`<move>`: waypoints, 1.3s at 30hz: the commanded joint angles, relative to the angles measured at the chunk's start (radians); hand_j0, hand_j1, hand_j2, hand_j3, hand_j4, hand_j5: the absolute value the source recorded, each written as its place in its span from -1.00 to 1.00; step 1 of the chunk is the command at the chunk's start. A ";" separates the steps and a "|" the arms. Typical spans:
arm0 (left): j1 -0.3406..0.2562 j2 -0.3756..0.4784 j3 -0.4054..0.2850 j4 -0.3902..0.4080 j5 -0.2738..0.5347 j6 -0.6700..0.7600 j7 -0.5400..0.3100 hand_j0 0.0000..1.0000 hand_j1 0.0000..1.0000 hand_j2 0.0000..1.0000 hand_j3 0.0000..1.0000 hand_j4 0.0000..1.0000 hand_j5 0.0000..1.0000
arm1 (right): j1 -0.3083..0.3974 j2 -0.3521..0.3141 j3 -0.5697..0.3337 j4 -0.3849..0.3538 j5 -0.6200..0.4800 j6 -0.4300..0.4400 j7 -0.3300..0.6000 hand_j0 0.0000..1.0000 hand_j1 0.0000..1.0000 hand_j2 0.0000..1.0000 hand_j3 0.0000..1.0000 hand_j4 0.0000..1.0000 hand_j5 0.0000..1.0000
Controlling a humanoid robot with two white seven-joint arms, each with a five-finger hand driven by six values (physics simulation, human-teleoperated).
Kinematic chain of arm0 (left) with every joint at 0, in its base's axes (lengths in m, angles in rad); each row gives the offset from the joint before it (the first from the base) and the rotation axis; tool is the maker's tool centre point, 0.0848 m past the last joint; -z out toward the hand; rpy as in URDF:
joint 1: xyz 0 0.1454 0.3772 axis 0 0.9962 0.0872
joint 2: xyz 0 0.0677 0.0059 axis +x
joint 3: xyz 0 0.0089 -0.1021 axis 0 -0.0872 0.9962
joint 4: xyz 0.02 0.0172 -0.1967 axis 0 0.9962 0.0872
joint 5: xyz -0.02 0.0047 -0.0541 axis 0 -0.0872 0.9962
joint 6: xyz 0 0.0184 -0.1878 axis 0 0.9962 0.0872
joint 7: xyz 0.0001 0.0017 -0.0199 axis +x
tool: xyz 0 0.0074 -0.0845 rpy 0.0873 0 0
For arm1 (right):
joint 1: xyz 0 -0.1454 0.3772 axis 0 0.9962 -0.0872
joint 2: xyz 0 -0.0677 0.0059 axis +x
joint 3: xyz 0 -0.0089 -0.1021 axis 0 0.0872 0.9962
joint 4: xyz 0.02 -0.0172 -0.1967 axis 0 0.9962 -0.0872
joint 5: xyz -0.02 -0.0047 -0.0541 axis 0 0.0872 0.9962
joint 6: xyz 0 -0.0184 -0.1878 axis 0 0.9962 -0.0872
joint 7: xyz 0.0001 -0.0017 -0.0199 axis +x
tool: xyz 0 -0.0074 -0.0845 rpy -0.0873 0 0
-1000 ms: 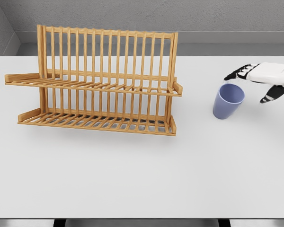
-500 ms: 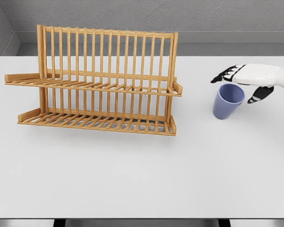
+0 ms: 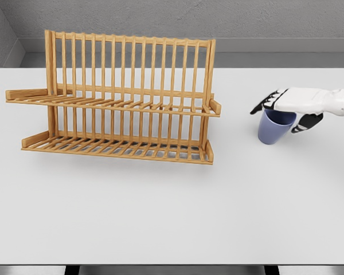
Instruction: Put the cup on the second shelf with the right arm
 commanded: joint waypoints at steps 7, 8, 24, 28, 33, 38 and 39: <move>0.000 0.000 0.000 0.000 0.000 0.000 0.000 1.00 1.00 1.00 1.00 1.00 1.00 | 0.000 -0.005 -0.007 0.000 -0.007 0.003 0.000 0.29 0.29 0.29 0.29 0.29 0.29; 0.000 0.000 0.000 0.000 0.000 0.000 0.000 1.00 1.00 1.00 1.00 1.00 1.00 | -0.002 -0.007 -0.012 0.000 -0.007 0.003 0.000 0.29 0.29 0.29 0.29 0.29 0.29; 0.000 0.000 0.000 0.000 0.000 0.000 0.000 1.00 1.00 1.00 1.00 1.00 1.00 | -0.006 -0.016 -0.133 -0.049 -0.013 0.003 0.000 0.30 0.30 0.30 0.30 0.30 0.30; 0.000 0.000 0.001 0.000 0.000 0.000 0.000 1.00 1.00 1.00 1.00 1.00 1.00 | -0.008 -0.024 -0.167 -0.086 -0.011 0.003 0.000 0.30 0.30 0.30 0.30 0.30 0.30; 0.000 0.000 0.000 0.000 0.000 0.000 0.000 1.00 1.00 1.00 1.00 1.00 1.00 | -0.009 -0.030 -0.242 -0.152 -0.010 0.003 0.000 0.30 0.30 0.30 0.30 0.30 0.30; 0.000 0.000 0.000 0.000 0.000 0.000 0.000 1.00 1.00 1.00 1.00 1.00 1.00 | -0.009 -0.033 -0.263 -0.215 -0.010 0.003 0.000 0.30 0.30 0.30 0.30 0.30 0.30; 0.000 0.000 0.000 0.000 0.000 0.000 0.000 1.00 1.00 1.00 1.00 1.00 1.00 | -0.009 -0.033 -0.263 -0.253 -0.008 0.003 0.000 0.30 0.30 0.30 0.30 0.30 0.30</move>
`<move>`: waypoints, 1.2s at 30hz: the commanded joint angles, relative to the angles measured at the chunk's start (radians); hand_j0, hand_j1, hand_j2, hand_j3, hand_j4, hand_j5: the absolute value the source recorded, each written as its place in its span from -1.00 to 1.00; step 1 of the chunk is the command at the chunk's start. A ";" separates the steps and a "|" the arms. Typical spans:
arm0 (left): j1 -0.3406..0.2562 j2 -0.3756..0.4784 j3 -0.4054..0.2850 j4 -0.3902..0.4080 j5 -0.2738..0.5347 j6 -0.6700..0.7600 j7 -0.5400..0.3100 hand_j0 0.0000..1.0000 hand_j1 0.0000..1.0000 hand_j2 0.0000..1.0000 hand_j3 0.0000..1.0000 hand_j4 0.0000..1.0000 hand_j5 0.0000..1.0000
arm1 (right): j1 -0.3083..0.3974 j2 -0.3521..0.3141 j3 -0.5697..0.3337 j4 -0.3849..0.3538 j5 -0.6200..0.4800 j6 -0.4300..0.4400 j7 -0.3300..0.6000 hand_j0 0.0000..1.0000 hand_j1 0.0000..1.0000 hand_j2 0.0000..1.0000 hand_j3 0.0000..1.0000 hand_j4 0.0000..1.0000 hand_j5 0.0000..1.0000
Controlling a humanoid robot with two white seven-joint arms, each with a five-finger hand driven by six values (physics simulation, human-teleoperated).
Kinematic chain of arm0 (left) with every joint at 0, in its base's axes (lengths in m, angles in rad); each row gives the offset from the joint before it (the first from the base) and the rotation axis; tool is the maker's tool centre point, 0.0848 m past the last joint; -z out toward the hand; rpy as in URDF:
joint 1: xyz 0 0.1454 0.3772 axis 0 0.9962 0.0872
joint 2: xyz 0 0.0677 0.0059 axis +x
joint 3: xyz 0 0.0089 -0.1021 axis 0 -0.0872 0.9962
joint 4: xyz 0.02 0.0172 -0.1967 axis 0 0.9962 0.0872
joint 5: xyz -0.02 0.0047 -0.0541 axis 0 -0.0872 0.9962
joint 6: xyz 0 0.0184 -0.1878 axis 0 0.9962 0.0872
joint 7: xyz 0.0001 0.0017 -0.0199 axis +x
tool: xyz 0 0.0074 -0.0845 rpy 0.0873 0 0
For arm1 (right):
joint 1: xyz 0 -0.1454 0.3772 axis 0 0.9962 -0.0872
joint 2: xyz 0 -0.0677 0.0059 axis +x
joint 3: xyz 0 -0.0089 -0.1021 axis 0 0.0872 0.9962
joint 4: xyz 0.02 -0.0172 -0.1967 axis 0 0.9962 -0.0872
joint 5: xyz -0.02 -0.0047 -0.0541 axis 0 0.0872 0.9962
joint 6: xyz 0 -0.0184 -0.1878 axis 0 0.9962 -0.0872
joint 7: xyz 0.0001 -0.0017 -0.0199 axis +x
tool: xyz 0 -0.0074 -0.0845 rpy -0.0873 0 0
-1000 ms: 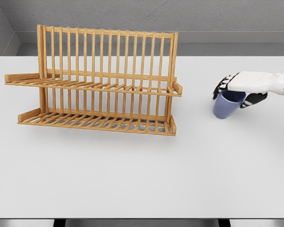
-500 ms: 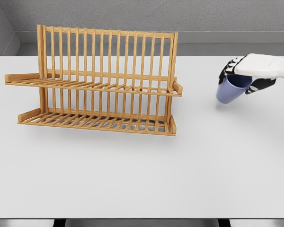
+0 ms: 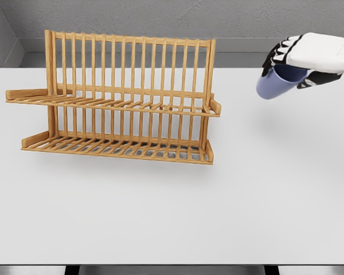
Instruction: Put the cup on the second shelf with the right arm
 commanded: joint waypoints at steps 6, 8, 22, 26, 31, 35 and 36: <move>0.000 0.000 0.000 0.000 0.000 0.000 0.000 1.00 1.00 1.00 1.00 1.00 1.00 | 0.000 -0.002 -0.008 -0.099 -0.008 0.004 -0.001 0.30 0.30 0.30 0.30 0.30 0.30; 0.000 0.000 0.000 0.000 0.000 0.000 0.000 1.00 1.00 1.00 1.00 1.00 1.00 | 0.000 0.004 -0.006 -0.100 -0.008 0.004 -0.001 0.30 0.30 0.30 0.30 0.30 0.30; 0.000 0.000 0.001 0.000 0.000 0.000 0.000 1.00 1.00 1.00 1.00 1.00 1.00 | -0.035 0.044 0.046 -0.212 -0.004 0.004 -0.001 0.30 0.30 0.30 0.30 0.30 0.30; 0.000 0.000 0.000 0.000 0.000 0.000 0.000 1.00 1.00 1.00 1.00 1.00 1.00 | -0.049 0.056 0.058 -0.212 -0.004 0.004 -0.001 0.30 0.30 0.30 0.30 0.30 0.30; 0.000 0.000 0.000 0.000 0.000 0.000 0.000 1.00 1.00 1.00 1.00 1.00 1.00 | -0.078 0.075 0.066 -0.217 -0.004 0.004 -0.001 0.30 0.30 0.30 0.30 0.30 0.30; 0.000 0.000 0.001 0.000 0.000 0.000 0.000 1.00 1.00 1.00 1.00 1.00 1.00 | -0.098 0.096 0.090 -0.228 -0.004 0.004 -0.001 0.30 0.30 0.30 0.30 0.30 0.30; 0.000 0.000 0.000 0.000 0.000 0.000 0.000 1.00 1.00 1.00 1.00 1.00 1.00 | -0.107 0.099 0.109 -0.228 -0.004 0.004 -0.001 0.30 0.30 0.30 0.30 0.30 0.30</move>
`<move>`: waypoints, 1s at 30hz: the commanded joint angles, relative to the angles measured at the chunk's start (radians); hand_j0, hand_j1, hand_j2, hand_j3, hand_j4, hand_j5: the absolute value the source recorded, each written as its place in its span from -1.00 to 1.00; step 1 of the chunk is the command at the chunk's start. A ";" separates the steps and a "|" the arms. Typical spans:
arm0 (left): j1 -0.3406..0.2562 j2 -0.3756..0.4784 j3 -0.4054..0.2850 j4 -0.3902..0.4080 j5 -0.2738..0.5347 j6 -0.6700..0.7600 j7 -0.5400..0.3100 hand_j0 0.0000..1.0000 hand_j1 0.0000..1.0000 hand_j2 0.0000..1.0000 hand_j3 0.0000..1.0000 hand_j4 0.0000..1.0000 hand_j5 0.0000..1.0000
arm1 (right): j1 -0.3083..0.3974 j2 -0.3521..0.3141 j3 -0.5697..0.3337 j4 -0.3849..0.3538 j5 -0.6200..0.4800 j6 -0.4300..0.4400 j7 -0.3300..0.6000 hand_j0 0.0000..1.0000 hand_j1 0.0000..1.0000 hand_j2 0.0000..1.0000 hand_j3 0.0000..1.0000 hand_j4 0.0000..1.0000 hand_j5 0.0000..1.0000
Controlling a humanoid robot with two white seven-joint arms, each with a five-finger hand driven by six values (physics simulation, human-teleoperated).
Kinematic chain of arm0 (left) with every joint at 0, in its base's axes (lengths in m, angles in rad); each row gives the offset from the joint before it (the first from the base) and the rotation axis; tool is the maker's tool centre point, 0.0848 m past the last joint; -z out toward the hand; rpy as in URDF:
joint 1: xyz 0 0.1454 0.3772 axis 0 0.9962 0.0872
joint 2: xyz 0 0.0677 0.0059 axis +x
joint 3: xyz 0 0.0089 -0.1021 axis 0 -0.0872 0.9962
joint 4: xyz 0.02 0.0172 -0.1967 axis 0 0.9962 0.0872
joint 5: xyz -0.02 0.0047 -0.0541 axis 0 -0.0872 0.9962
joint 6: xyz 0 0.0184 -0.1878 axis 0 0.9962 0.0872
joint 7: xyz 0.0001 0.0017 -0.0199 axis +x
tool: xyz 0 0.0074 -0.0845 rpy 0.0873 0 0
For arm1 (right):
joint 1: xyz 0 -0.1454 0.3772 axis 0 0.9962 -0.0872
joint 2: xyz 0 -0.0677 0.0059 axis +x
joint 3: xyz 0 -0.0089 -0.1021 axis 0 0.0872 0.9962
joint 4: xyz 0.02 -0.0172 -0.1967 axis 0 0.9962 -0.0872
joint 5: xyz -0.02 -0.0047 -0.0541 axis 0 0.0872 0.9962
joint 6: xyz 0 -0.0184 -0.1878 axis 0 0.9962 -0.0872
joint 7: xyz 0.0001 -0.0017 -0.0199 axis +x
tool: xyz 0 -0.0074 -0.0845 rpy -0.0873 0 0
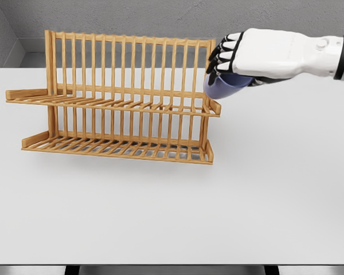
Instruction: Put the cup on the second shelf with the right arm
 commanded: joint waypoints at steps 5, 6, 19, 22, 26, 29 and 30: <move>0.000 0.000 0.001 0.000 0.000 0.000 0.000 1.00 1.00 1.00 1.00 1.00 1.00 | -0.012 0.028 0.061 -0.002 -0.004 0.003 0.000 0.30 0.30 0.30 0.30 0.30 0.30; 0.000 0.000 -0.001 0.000 0.000 0.000 0.000 1.00 1.00 1.00 1.00 1.00 1.00 | -0.012 0.028 0.064 -0.002 -0.003 0.003 0.000 0.30 0.30 0.30 0.30 0.30 0.30; 0.000 0.000 -0.001 0.000 0.000 0.000 0.000 1.00 1.00 1.00 1.00 1.00 1.00 | -0.041 0.066 0.130 -0.002 -0.003 0.003 0.000 0.58 0.58 0.58 0.58 0.58 0.58; 0.000 0.000 -0.001 0.000 0.000 0.000 0.000 1.00 1.00 1.00 1.00 1.00 1.00 | -0.043 0.059 0.124 -0.002 -0.003 0.003 0.000 1.00 1.00 1.00 1.00 1.00 1.00; 0.000 0.000 0.001 0.000 0.000 0.000 0.000 1.00 1.00 1.00 1.00 1.00 1.00 | -0.041 0.051 -0.027 -0.002 -0.009 0.003 0.000 1.00 1.00 1.00 1.00 1.00 1.00; 0.000 0.000 -0.001 0.000 0.000 0.000 0.000 1.00 1.00 1.00 1.00 1.00 1.00 | -0.035 0.036 -0.201 -0.009 -0.021 0.003 0.000 1.00 1.00 1.00 1.00 1.00 1.00; 0.000 0.000 0.001 0.000 0.000 0.000 0.000 1.00 1.00 1.00 1.00 1.00 1.00 | -0.023 -0.021 -0.275 0.005 -0.023 0.003 0.000 1.00 1.00 1.00 1.00 1.00 1.00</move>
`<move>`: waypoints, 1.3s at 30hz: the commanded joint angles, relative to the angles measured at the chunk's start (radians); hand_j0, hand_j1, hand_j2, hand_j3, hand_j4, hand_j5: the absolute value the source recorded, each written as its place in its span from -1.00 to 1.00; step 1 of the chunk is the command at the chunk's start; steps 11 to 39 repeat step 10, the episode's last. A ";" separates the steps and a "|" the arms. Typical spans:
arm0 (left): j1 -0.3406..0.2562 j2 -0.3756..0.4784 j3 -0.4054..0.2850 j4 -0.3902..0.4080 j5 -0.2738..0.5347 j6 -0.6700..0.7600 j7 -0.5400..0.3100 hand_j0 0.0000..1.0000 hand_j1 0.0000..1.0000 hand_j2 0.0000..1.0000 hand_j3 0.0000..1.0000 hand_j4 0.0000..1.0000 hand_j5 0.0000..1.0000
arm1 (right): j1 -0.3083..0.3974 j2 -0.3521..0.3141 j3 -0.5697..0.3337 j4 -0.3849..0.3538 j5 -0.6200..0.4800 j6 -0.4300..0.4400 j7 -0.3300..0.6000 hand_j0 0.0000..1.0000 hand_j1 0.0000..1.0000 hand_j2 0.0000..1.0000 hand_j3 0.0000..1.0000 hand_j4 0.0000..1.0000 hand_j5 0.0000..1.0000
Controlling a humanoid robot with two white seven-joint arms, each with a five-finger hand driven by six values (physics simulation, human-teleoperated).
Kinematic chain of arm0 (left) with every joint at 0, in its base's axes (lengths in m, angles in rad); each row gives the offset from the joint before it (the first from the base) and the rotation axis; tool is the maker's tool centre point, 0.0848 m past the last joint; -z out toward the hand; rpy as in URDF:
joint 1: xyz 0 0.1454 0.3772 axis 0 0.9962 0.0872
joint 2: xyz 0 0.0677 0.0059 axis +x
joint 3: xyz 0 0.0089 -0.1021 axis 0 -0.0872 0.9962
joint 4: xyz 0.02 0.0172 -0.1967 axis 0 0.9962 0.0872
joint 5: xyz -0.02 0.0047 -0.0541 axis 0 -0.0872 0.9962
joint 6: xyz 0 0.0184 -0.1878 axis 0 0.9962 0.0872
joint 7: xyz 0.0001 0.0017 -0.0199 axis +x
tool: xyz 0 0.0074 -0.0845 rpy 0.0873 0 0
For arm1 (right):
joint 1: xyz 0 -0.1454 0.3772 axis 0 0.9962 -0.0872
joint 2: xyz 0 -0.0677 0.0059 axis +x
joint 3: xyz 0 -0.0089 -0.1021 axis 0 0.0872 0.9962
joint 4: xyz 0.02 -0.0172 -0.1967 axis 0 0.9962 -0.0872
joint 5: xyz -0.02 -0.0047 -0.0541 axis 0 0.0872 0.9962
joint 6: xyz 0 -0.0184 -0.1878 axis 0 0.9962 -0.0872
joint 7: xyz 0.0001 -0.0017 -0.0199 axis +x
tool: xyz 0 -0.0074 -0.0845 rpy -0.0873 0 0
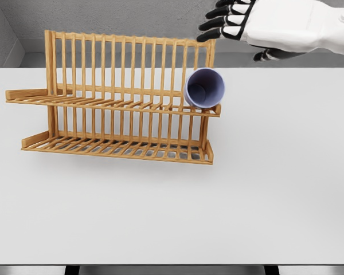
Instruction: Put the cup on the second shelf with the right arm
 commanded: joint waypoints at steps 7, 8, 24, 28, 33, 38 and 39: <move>0.000 0.000 0.001 0.000 0.000 0.000 0.000 1.00 1.00 1.00 1.00 1.00 1.00 | 0.573 -0.039 -0.332 0.183 0.065 -0.001 0.000 1.00 1.00 1.00 1.00 1.00 1.00; 0.000 0.000 0.001 0.000 0.000 0.000 0.000 1.00 1.00 1.00 1.00 1.00 1.00 | 0.651 0.001 -0.400 0.183 0.076 -0.001 0.000 1.00 1.00 1.00 1.00 1.00 1.00; 0.000 0.000 0.001 0.000 0.000 0.000 0.000 1.00 1.00 1.00 1.00 1.00 1.00 | 0.673 0.093 -0.467 0.183 0.111 -0.001 0.000 1.00 1.00 1.00 1.00 1.00 1.00; 0.000 0.000 0.001 0.000 0.000 0.000 0.000 1.00 1.00 1.00 1.00 1.00 1.00 | 0.673 0.093 -0.467 0.183 0.111 -0.001 0.000 1.00 1.00 1.00 1.00 1.00 1.00; 0.000 0.000 0.001 0.000 0.000 0.000 0.000 1.00 1.00 1.00 1.00 1.00 1.00 | 0.673 0.093 -0.467 0.183 0.111 -0.001 0.000 1.00 1.00 1.00 1.00 1.00 1.00; 0.000 0.000 0.001 0.000 0.000 0.000 0.000 1.00 1.00 1.00 1.00 1.00 1.00 | 0.673 0.093 -0.467 0.183 0.111 -0.001 0.000 1.00 1.00 1.00 1.00 1.00 1.00; 0.000 0.000 0.001 0.000 0.000 0.000 0.000 1.00 1.00 1.00 1.00 1.00 1.00 | 0.673 0.093 -0.467 0.183 0.111 -0.001 0.000 1.00 1.00 1.00 1.00 1.00 1.00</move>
